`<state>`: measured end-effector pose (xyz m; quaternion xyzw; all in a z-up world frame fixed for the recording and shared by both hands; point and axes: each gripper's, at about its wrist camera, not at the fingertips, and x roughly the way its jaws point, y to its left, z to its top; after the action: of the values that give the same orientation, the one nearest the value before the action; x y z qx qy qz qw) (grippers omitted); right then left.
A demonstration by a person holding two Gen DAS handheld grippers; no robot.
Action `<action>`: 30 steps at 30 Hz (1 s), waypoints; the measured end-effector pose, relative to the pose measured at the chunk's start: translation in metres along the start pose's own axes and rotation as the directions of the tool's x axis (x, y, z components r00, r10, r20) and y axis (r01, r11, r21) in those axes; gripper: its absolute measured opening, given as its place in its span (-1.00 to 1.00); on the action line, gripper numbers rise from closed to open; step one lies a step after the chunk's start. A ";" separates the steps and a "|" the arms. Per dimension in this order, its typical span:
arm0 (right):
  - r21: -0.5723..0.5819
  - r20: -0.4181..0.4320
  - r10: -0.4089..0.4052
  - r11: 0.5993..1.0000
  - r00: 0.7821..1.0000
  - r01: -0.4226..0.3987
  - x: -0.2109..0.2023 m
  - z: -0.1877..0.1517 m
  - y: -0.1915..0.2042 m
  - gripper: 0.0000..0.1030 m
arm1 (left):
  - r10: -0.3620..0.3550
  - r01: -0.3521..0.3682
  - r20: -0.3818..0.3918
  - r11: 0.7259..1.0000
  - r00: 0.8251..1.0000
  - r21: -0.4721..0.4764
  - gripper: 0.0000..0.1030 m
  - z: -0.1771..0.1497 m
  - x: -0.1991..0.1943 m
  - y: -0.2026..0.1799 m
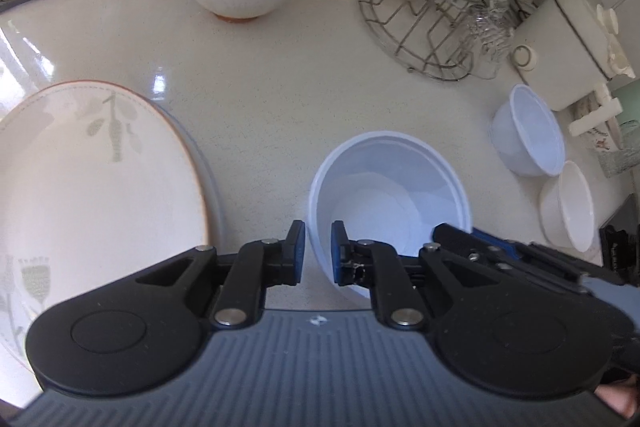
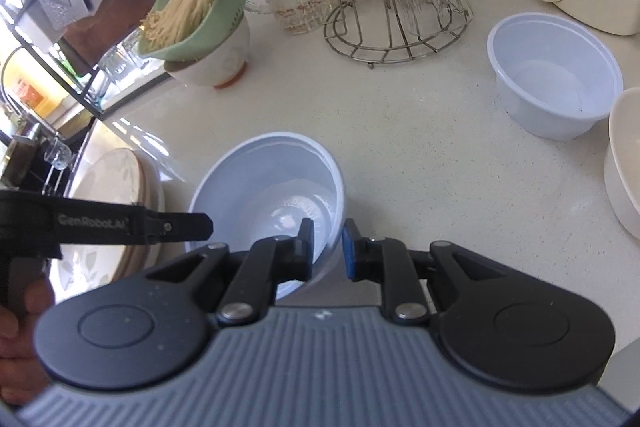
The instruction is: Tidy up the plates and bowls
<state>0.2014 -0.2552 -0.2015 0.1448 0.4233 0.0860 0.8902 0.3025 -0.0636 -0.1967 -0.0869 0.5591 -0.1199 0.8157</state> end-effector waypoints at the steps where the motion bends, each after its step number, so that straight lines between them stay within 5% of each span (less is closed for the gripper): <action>1: -0.005 0.003 0.000 1.000 1.000 0.000 -0.001 0.001 0.002 -0.59 | 0.003 -0.003 0.003 1.000 1.000 0.001 -0.72 0.000 -0.002 0.001; 4: -0.016 0.025 -0.020 1.000 0.999 0.020 -0.008 0.002 0.006 -0.44 | -0.002 0.002 0.015 1.000 1.000 -0.006 -0.72 0.000 -0.010 0.003; 23: 0.053 0.222 -0.069 0.997 0.973 0.059 -0.090 0.030 0.013 -0.44 | -0.009 -0.010 0.196 0.995 0.981 0.097 -0.72 0.008 -0.101 -0.029; 30: 0.035 0.293 -0.104 0.995 0.950 0.098 -0.116 0.034 0.033 -0.44 | -0.093 0.054 0.225 0.984 0.970 0.171 -0.72 0.018 -0.132 -0.036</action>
<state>0.1545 -0.2627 -0.0857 0.1431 0.2937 0.0138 0.9450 0.2699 -0.0589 -0.0633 -0.0537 0.4448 -0.1848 0.8747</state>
